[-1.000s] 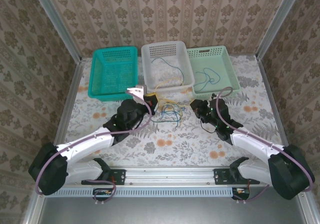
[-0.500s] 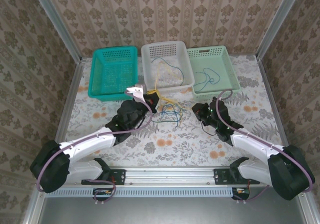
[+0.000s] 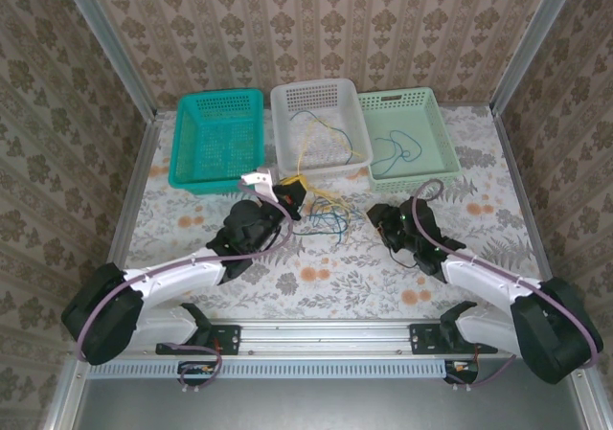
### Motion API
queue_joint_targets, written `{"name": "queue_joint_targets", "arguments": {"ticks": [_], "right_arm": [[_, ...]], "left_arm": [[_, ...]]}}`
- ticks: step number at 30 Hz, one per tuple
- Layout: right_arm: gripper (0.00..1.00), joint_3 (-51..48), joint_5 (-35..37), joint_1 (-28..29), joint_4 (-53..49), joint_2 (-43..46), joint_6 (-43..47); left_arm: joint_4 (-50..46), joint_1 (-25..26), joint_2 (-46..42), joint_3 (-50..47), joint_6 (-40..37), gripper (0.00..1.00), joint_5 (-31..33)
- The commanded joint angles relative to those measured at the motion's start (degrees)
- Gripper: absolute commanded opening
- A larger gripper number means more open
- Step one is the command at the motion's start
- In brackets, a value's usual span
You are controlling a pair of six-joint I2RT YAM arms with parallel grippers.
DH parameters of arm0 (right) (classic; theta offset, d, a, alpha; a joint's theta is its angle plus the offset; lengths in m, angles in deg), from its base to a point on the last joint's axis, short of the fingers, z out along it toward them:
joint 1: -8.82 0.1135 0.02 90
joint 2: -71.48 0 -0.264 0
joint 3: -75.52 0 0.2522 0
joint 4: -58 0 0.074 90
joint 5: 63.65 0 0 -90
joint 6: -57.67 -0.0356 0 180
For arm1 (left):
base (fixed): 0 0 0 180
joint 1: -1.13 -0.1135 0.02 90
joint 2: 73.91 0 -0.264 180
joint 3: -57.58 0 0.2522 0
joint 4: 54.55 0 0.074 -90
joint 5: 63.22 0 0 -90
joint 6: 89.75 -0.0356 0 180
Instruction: Untangle the cables
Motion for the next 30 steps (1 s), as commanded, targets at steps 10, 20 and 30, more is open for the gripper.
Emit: {"name": "queue_joint_targets", "arguments": {"ticks": [10, 20, 30], "right_arm": [[0.74, 16.0, 5.4, -1.6, -23.5, 9.3, 24.8], [0.71, 30.2, -15.1, -1.5, -17.8, -0.9, 28.2], [0.7, 31.6, -21.3, -1.9, -6.7, -9.3, 12.6]], "left_arm": [[-27.4, 0.1, -7.7, 10.0, -14.4, 0.0, -7.0], [-33.4, 2.3, -4.6, 13.8, -19.2, 0.0, -11.9], [-34.7, 5.1, -2.0, 16.3, -22.5, 0.0, -10.6]]}}
